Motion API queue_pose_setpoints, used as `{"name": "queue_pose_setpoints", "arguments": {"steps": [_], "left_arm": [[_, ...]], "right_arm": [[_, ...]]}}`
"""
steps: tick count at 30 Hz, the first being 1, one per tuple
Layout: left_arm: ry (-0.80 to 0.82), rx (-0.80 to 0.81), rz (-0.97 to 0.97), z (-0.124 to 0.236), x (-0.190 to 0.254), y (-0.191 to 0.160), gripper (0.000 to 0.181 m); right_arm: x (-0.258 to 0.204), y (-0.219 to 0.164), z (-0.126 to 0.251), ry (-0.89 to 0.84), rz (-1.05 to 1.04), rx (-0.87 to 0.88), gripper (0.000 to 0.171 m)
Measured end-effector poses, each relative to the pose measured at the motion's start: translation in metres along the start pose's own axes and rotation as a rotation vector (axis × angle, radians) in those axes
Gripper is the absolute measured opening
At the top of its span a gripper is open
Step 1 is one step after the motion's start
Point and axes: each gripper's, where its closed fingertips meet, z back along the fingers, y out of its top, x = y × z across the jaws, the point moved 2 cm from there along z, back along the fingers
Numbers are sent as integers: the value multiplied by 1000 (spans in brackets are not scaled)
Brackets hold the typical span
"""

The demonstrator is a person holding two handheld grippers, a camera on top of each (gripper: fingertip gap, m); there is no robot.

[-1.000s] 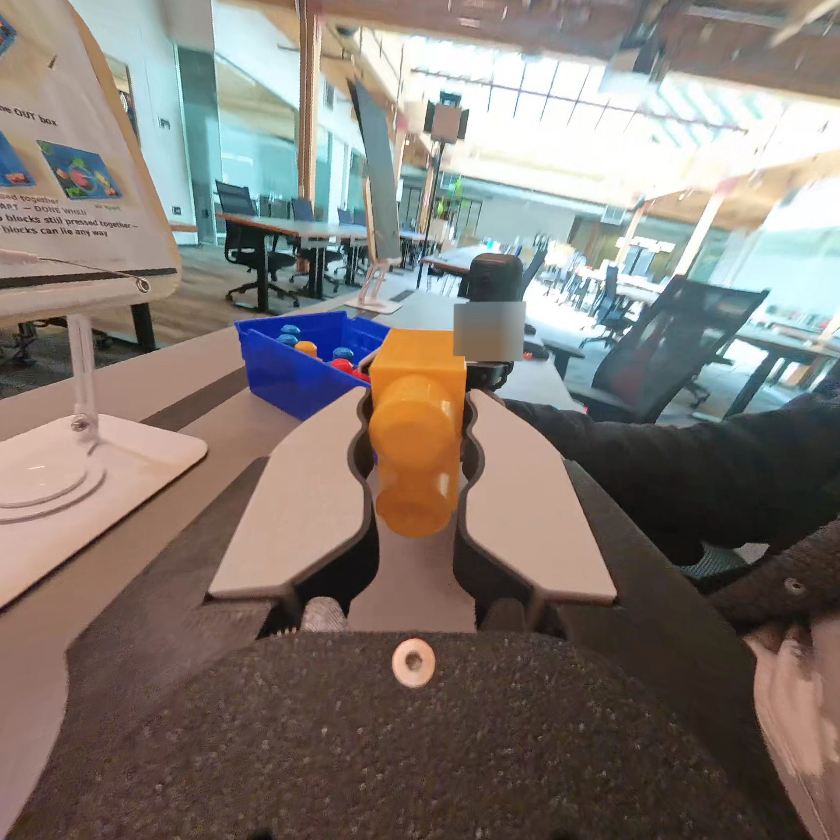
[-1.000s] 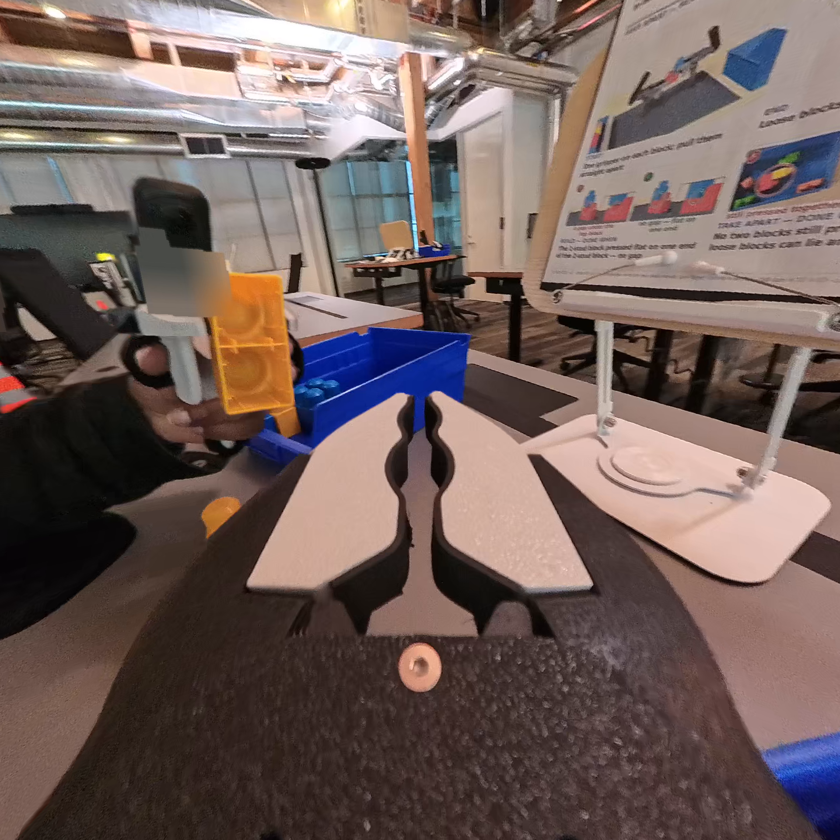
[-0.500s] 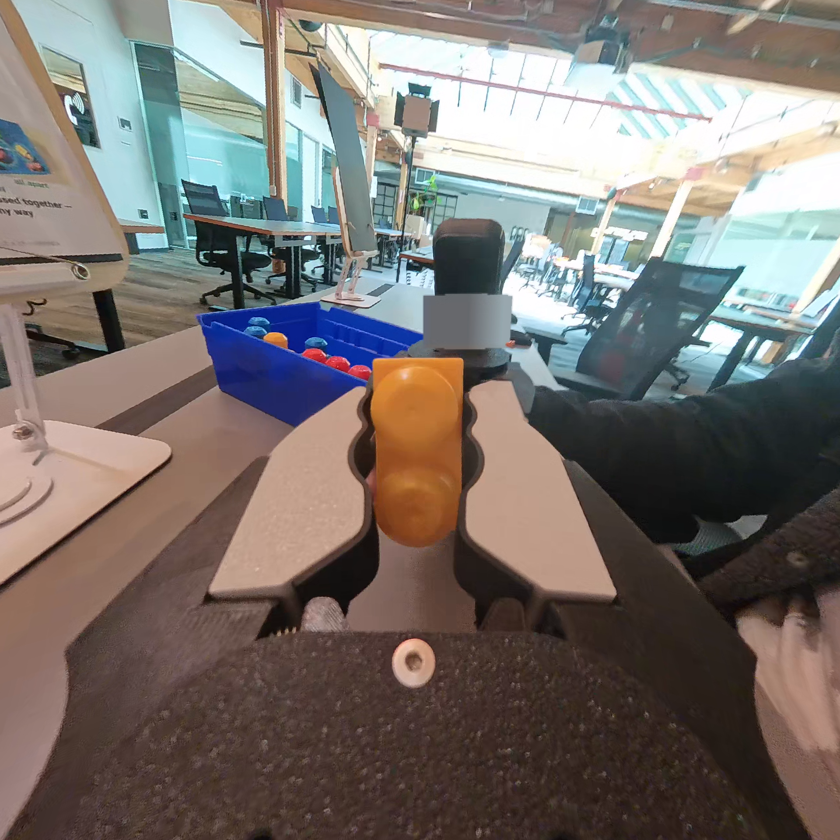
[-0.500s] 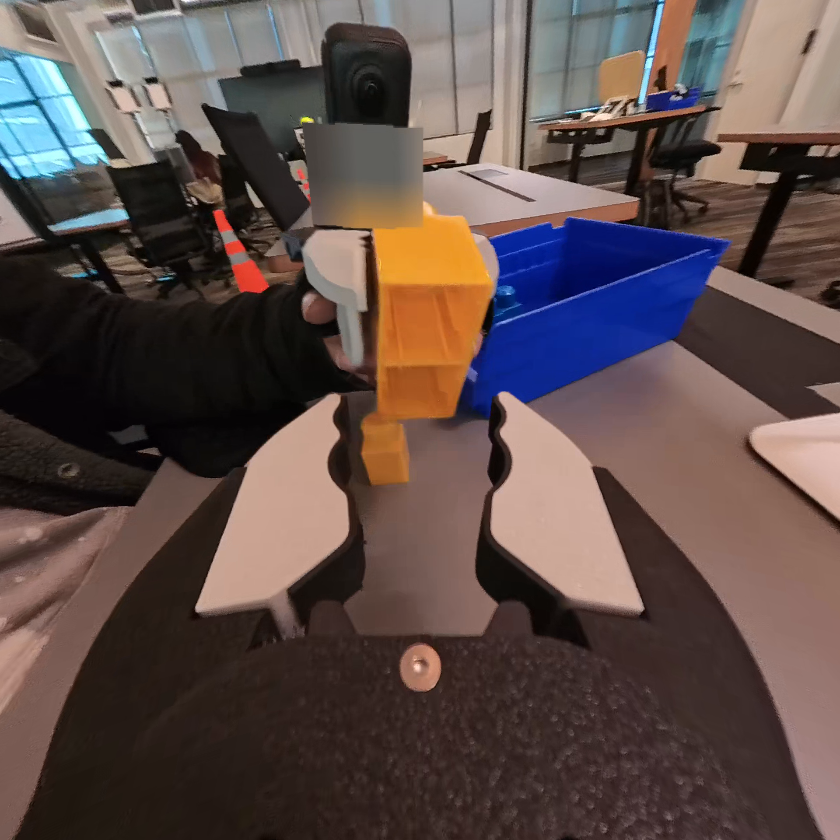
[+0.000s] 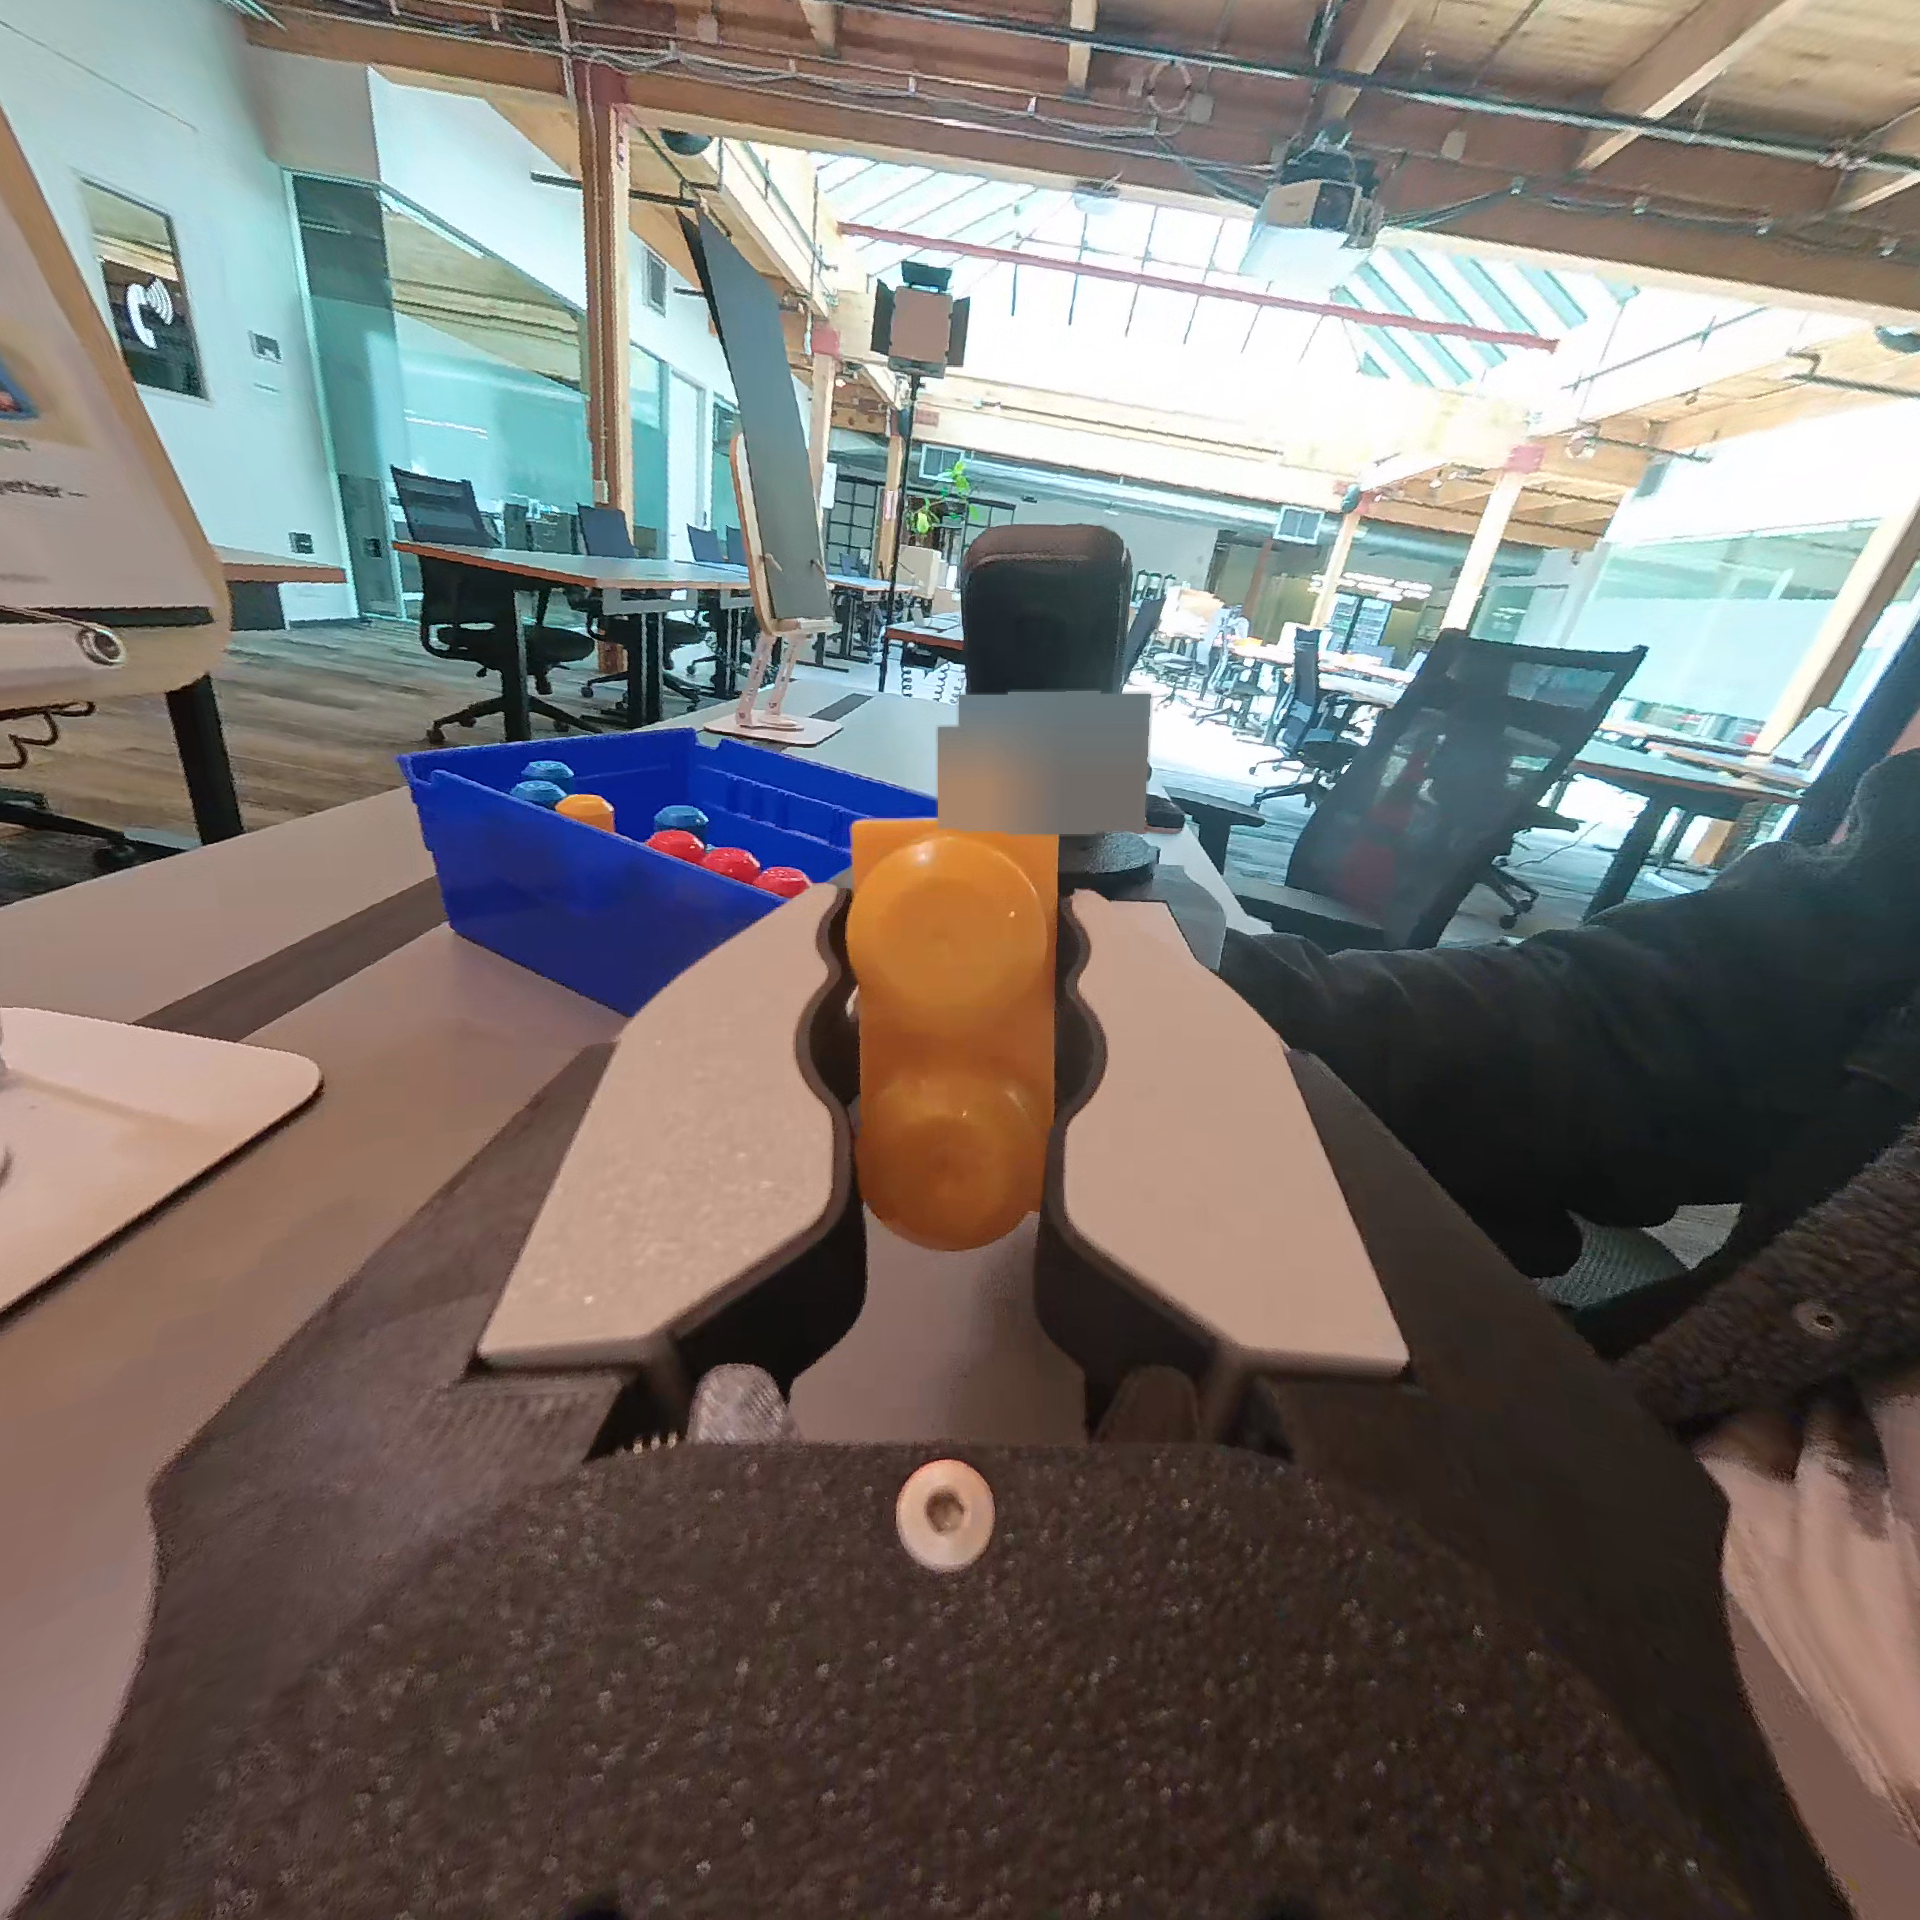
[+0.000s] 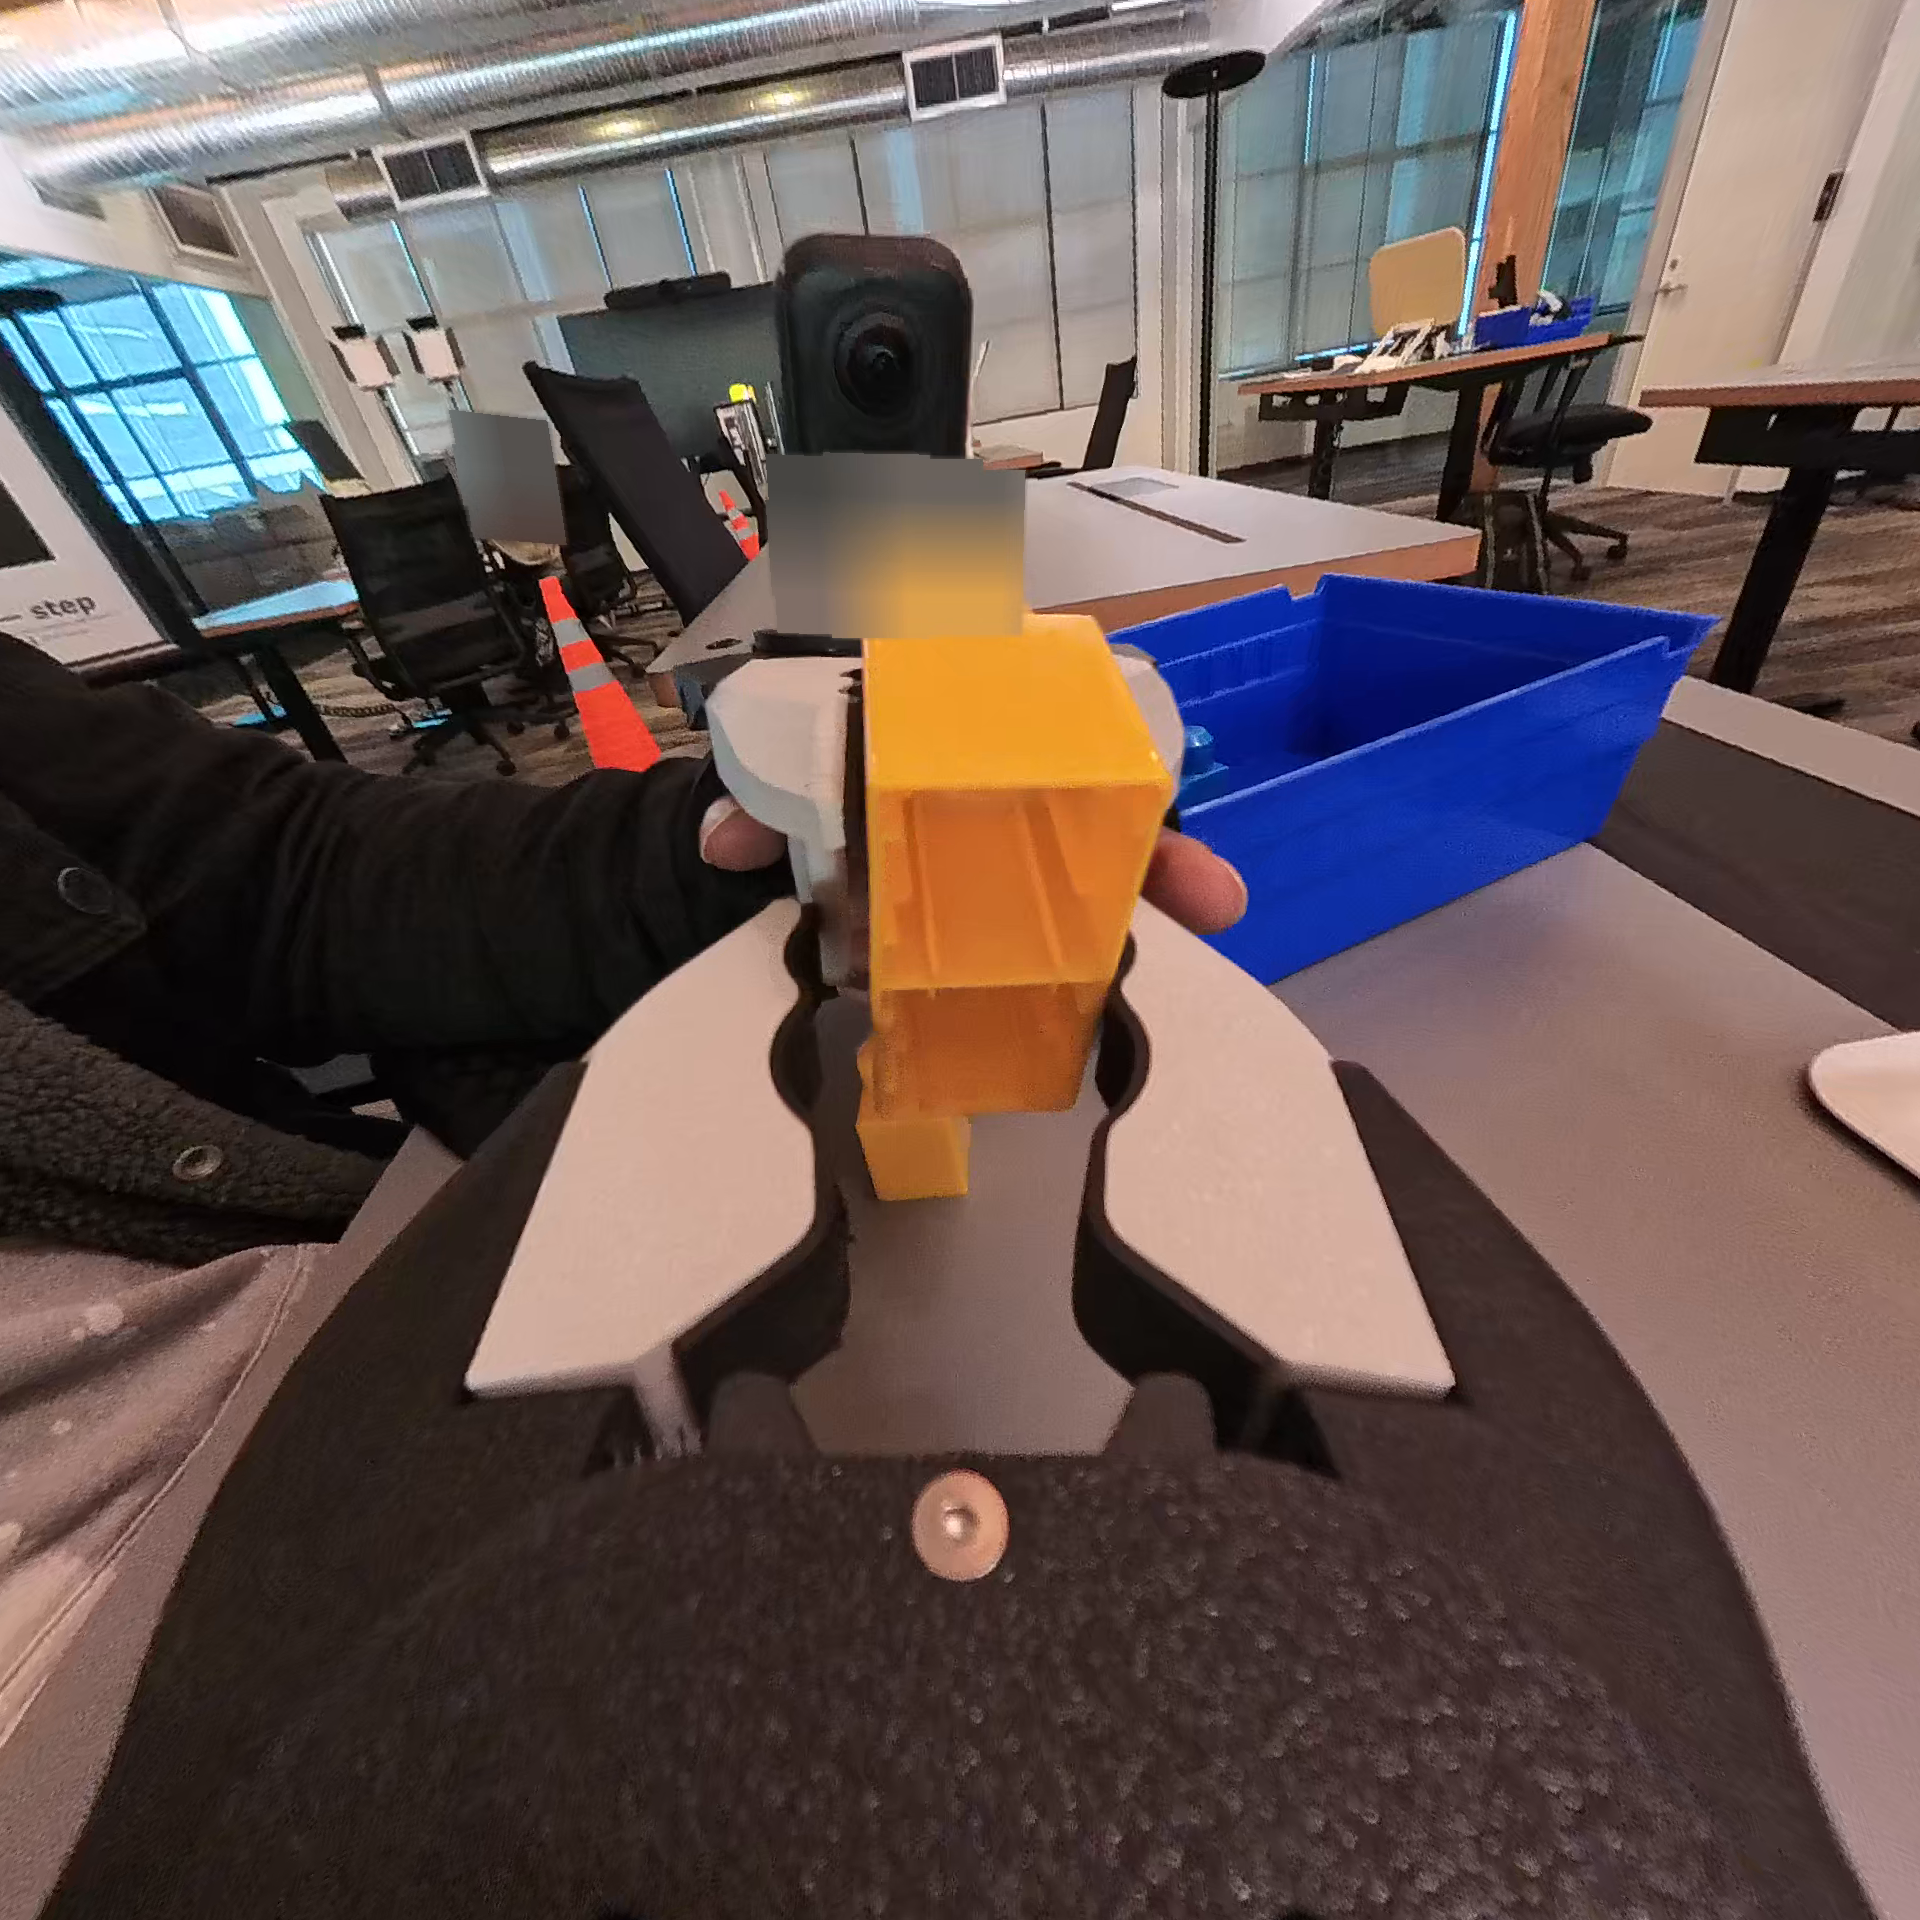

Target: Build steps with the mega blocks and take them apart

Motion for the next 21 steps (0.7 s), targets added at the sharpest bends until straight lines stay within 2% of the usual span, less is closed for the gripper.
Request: {"name": "queue_pose_setpoints", "arguments": {"steps": [3,15,19,21], "left_arm": [[-53,7,33,0,5,0,36],[-75,-108,24,-1,9,-11,35],[-40,-72,25,8,4,8,34],[10,-109,-12,17,2,20,28]], "right_arm": [[-4,2,4,36,5,14,38],[-6,-7,13,74,24,-104,36],[0,-4,19,52,16,-84,36],[5,0,24,29,14,-65,36]]}}
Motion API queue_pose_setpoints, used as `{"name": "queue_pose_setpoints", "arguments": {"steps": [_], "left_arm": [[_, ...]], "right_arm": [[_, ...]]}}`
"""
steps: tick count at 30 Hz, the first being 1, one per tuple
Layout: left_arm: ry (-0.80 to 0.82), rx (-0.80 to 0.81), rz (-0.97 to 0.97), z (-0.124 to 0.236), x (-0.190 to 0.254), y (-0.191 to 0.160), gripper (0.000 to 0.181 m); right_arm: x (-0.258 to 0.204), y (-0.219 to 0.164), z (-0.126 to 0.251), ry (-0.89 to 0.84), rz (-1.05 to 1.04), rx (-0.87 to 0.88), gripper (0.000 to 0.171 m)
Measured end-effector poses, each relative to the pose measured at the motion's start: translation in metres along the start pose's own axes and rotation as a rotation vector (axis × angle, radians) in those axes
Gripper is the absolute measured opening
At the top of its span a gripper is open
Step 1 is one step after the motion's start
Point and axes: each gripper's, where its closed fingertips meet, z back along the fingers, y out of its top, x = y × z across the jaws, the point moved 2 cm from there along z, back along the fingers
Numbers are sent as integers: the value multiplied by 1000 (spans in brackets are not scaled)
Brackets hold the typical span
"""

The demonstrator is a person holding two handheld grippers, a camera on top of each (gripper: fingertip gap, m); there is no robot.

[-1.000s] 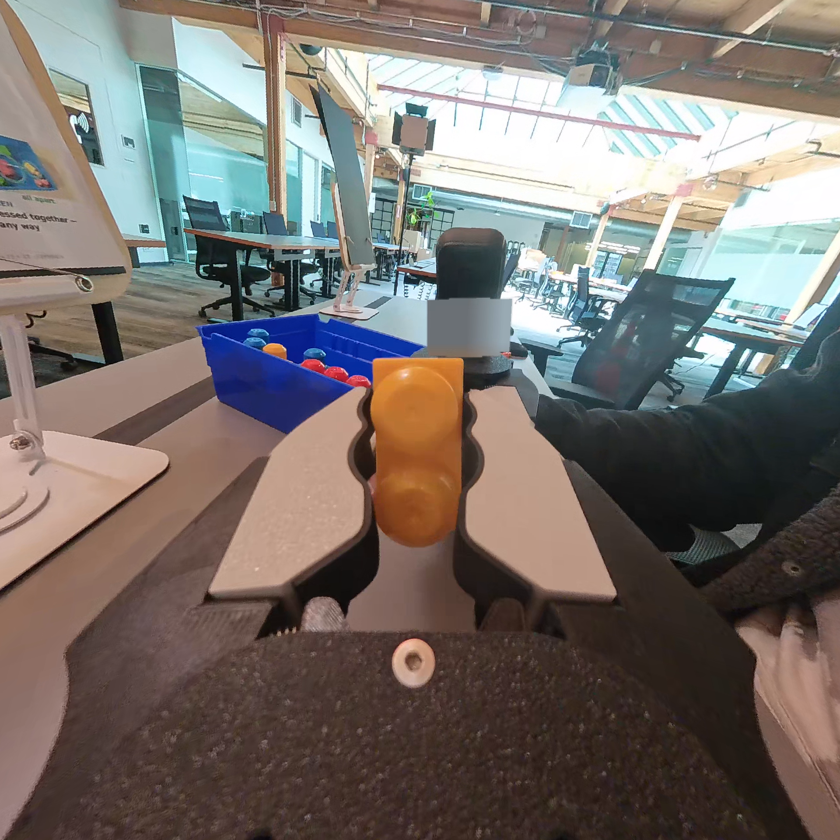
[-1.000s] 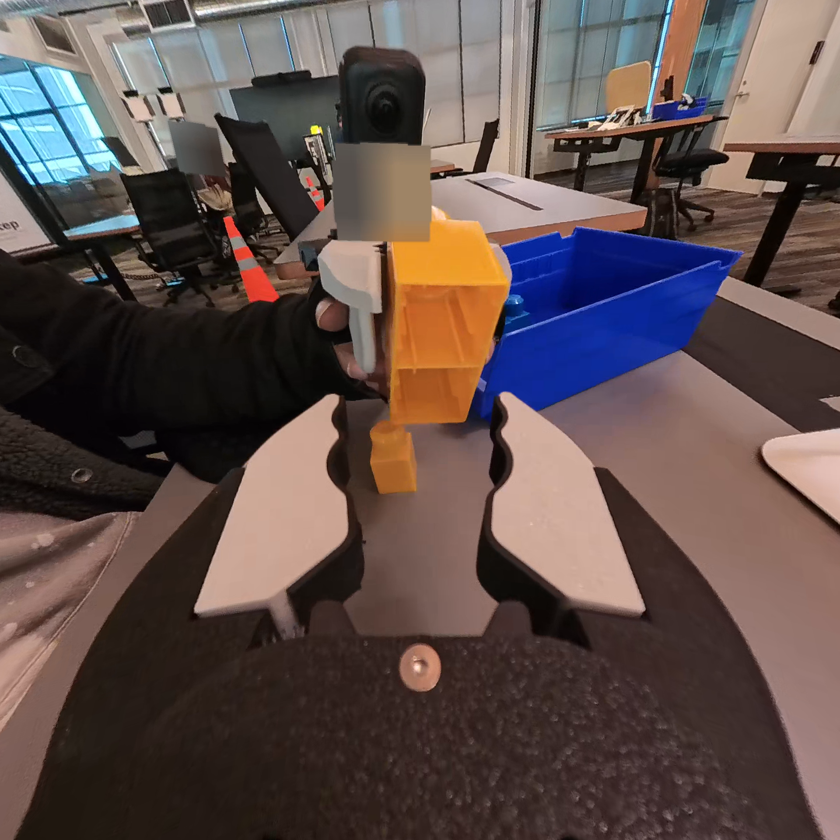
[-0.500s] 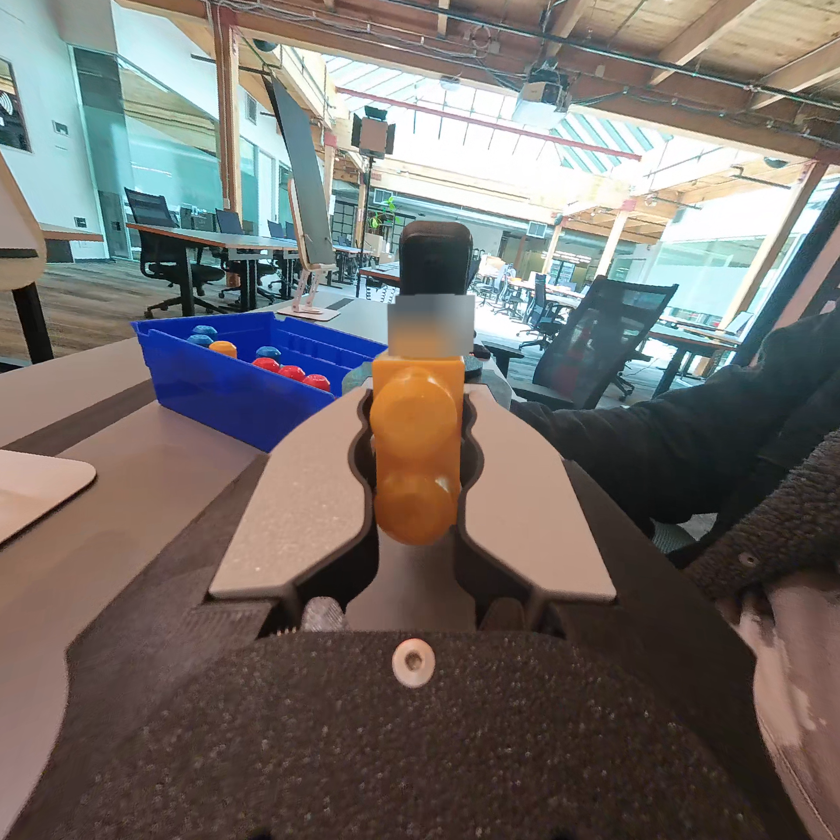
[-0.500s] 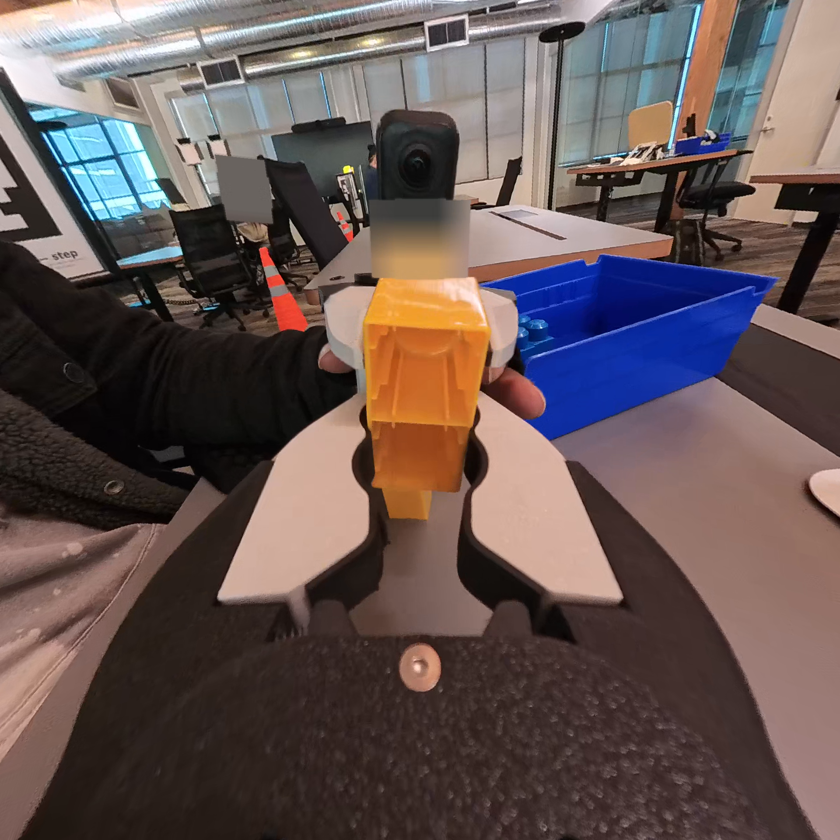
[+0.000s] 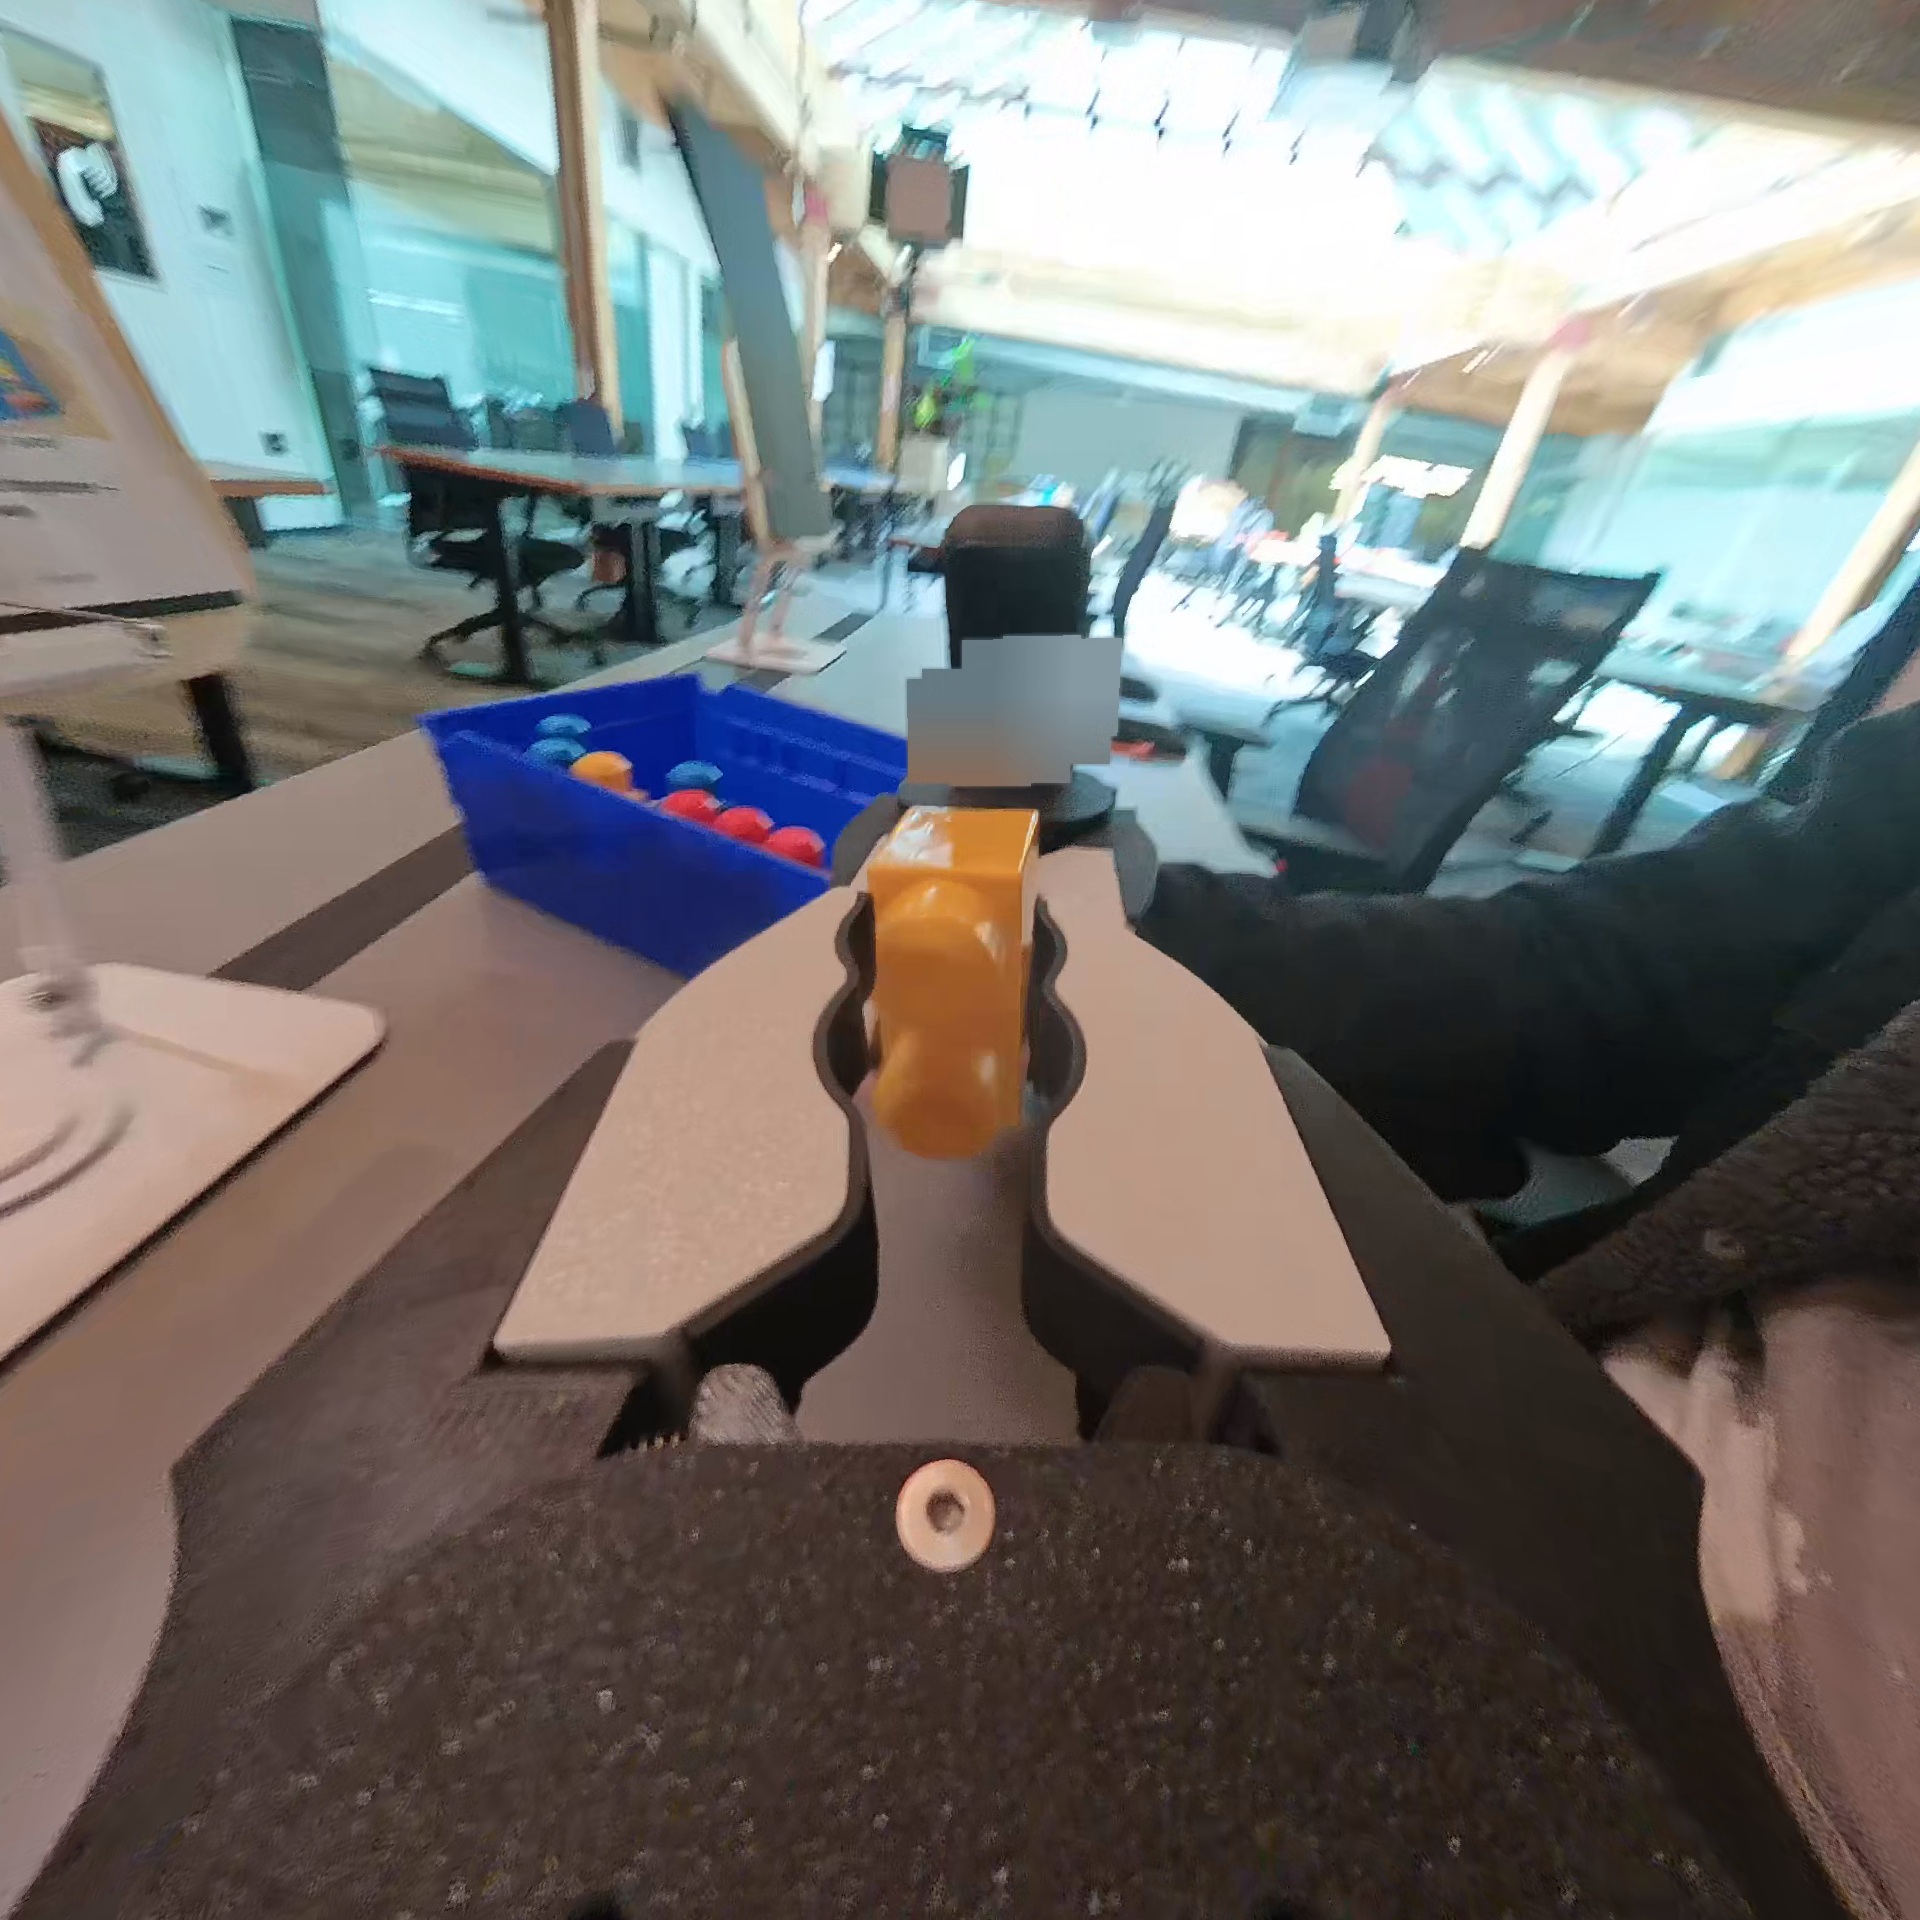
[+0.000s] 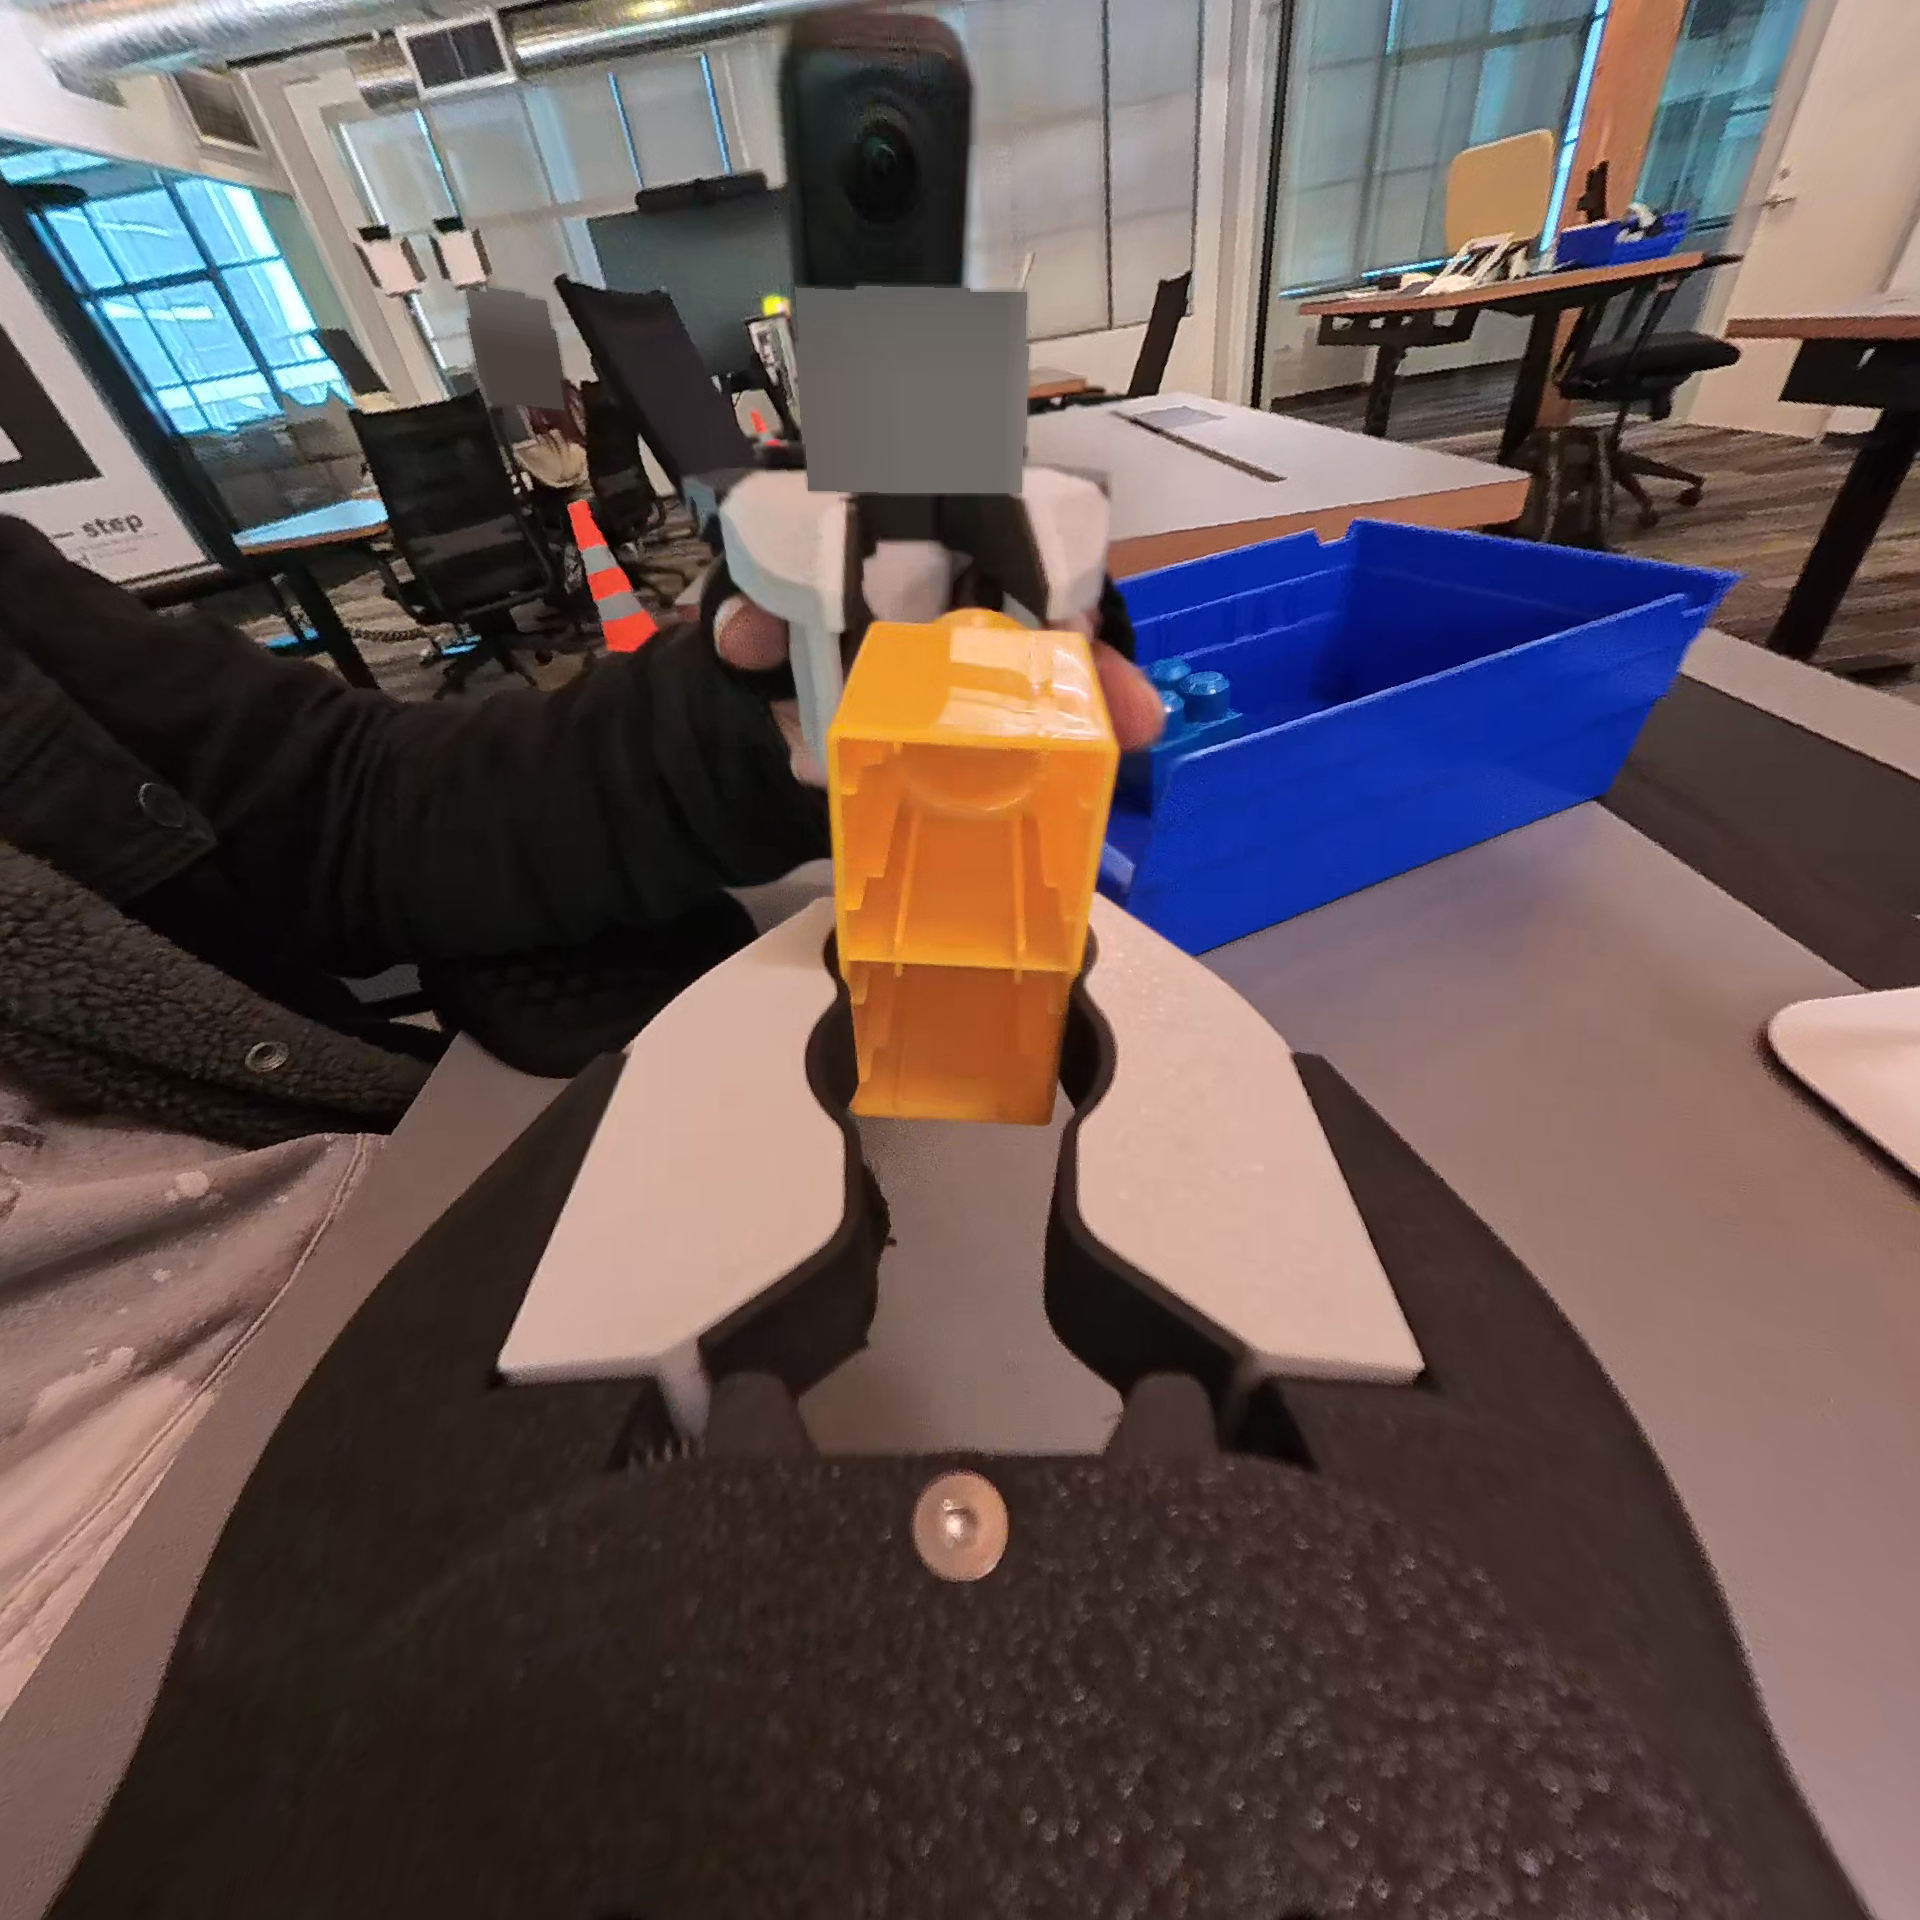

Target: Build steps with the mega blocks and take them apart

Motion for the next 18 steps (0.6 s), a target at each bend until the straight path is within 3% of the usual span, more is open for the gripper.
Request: {"name": "queue_pose_setpoints", "arguments": {"steps": [5,12,18], "left_arm": [[109,-360,-120,33,7,-7,32],[141,-1007,-185,72,12,-76,45],[77,-1305,-171,84,14,-122,51]], "right_arm": [[13,6,15,-62,-7,38,36],[24,8,27,-112,-18,62,36],[27,9,30,-127,-18,65,35]]}}
